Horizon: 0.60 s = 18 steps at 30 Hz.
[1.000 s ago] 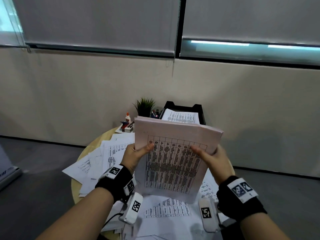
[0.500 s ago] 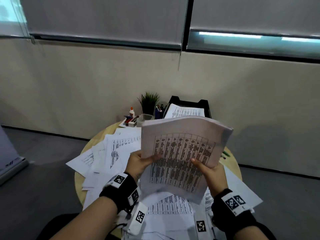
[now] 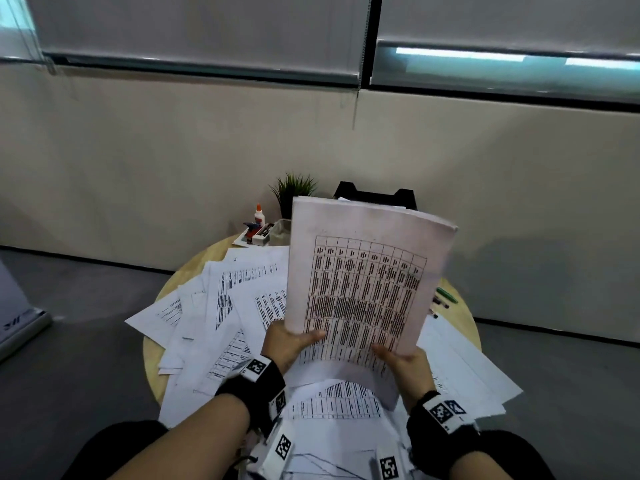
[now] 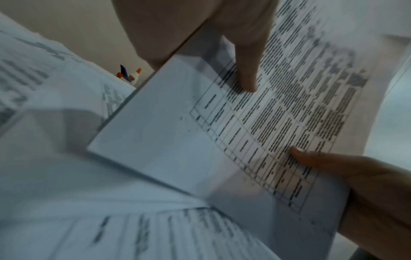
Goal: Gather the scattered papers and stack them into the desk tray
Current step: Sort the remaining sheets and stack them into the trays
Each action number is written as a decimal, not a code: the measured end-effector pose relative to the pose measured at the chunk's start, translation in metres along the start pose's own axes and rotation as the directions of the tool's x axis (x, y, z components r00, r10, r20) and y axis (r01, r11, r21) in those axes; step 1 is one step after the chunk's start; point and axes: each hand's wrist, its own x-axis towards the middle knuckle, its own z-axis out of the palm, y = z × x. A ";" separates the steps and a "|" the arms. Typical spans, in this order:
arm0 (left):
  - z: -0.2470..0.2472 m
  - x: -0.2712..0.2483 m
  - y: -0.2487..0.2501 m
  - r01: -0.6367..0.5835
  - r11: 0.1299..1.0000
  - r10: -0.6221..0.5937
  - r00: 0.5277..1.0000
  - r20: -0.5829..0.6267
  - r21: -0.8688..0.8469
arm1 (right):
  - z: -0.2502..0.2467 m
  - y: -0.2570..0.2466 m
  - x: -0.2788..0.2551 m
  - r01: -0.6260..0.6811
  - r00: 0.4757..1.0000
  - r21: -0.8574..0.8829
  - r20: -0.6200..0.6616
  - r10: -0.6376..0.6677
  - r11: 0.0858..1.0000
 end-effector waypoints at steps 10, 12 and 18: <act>-0.008 0.003 -0.006 0.036 0.990 -0.061 0.981 0.183 0.139 | -0.004 -0.002 -0.012 -0.164 0.986 0.138 -0.006 0.167 0.977; -0.009 -0.001 -0.017 0.053 0.987 -0.087 0.970 0.227 0.151 | -0.005 0.010 -0.016 -0.241 0.969 0.102 -0.033 0.245 0.965; -0.018 -0.005 -0.029 0.107 0.950 -0.219 0.897 0.385 0.292 | -0.012 0.048 0.001 -0.431 0.898 -0.018 -0.110 0.427 0.902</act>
